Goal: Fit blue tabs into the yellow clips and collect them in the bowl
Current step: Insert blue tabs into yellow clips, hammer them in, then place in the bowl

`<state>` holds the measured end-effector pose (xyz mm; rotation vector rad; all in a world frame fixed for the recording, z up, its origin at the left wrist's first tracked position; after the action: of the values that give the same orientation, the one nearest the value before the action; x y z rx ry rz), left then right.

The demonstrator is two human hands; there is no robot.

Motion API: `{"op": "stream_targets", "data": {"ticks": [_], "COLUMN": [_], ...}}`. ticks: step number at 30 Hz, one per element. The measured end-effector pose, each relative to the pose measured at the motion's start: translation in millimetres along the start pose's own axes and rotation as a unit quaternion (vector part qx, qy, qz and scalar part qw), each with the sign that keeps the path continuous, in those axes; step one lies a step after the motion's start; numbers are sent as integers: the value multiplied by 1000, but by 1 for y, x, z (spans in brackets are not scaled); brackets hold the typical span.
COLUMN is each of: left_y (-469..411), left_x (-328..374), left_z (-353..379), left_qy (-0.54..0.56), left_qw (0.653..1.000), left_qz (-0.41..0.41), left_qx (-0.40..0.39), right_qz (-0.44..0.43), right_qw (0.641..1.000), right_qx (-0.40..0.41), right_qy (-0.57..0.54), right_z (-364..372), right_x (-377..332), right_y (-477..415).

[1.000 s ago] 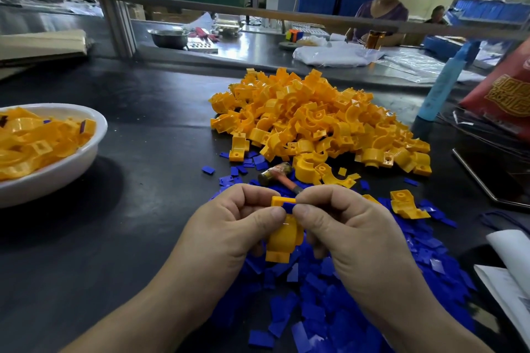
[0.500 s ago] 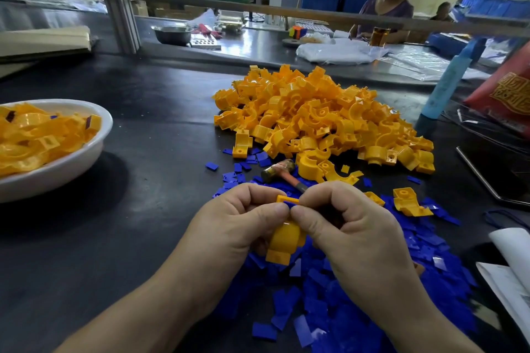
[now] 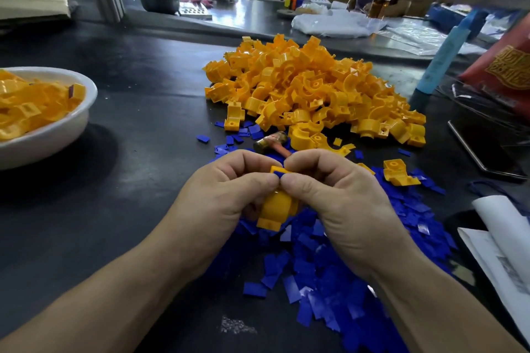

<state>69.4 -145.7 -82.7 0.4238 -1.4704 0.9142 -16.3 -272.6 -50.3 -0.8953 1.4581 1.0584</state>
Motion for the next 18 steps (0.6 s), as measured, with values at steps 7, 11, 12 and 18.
{"op": "stream_targets", "data": {"ticks": [7, 11, 12, 18], "left_y": [3, 1, -1, -18], "left_x": [6, 14, 15, 22], "left_z": [3, 0, -5, -77], "left_qy": [-52, -83, -90, -253], "left_qw": [999, 996, 996, 949], "left_qz": [-9, -3, -5, -21], "left_qx": [5, 9, 26, 189], "right_qz": [-28, -39, -51, -81], "right_qw": [999, 995, 988, 774], "right_qx": [15, 34, 61, 285], "right_qy": [29, 80, 134, 560], "right_z": [1, 3, 1, -34], "right_x": [-4, -5, -4, -3], "right_y": [3, 5, 5, -5]}}
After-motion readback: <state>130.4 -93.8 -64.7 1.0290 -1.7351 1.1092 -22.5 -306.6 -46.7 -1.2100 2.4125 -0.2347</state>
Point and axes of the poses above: each hand's wrist, its own y-axis away from the middle knuckle, its own z-axis out of the palm, x = y × z, the point moved 4 cm from there along -y, towards the middle knuckle, and after that the axes turned 15 degrees about z, right-handed, at the moved point
